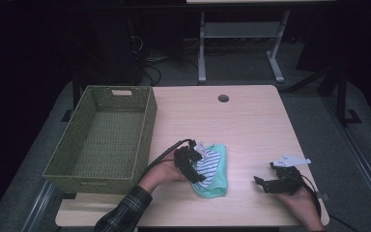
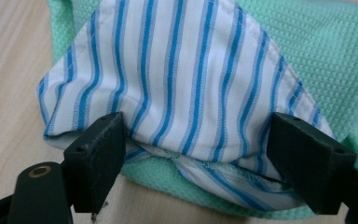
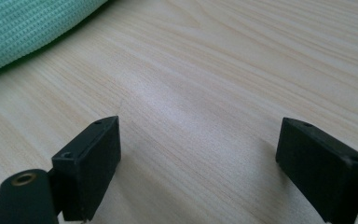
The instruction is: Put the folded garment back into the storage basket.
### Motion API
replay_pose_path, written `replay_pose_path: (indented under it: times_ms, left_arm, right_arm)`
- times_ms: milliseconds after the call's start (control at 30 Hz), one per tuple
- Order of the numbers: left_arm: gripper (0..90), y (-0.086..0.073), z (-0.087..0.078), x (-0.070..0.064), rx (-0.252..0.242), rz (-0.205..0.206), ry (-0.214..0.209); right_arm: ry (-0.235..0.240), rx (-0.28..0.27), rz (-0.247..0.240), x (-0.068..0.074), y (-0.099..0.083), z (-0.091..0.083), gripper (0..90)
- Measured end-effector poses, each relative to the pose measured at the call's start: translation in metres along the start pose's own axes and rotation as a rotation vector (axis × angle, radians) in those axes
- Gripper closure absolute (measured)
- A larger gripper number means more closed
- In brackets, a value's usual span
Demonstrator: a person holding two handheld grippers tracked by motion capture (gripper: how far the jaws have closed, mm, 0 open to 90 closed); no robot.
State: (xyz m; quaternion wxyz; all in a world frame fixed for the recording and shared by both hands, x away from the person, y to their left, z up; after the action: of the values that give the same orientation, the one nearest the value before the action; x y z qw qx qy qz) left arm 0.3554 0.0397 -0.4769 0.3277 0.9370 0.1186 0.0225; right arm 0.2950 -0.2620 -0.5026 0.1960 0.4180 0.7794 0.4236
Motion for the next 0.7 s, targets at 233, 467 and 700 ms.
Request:
replay_pose_path:
  times_ms: [233, 467, 700]
  left_arm:
    - [18.4, -0.0013, 0.0013, -0.0023, 0.006, 0.003, 0.014]
    - [24.6, -0.0022, -0.0001, -0.0043, -0.009, -0.009, 0.025]
    - [43.3, 0.0, -0.0039, -0.0094, 0.012, -0.012, 0.018]
  right_arm:
    - [-0.001, 0.0, -0.003, 0.0003, 0.0, 0.0002, 13.4]
    - [0.0, 0.0, -0.004, 0.0003, 0.0, 0.0002, 13.3]
    - [0.0, 0.001, -0.003, 0.0003, -0.0001, 0.0001, 13.3]
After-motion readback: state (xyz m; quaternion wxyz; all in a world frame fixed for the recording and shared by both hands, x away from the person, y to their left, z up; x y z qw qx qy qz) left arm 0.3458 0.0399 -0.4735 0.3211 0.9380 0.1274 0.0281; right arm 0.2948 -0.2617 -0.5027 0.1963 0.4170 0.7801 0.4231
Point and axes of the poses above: each handheld gripper's, and its own axes: z roughly forward along the jaws, y roughly out of its top, x roughly to its left, the point moved 3 cm from there along z, roughly forward along the jaws, and after that the axes turned 9 degrees about -x, right-handed, at the moved point
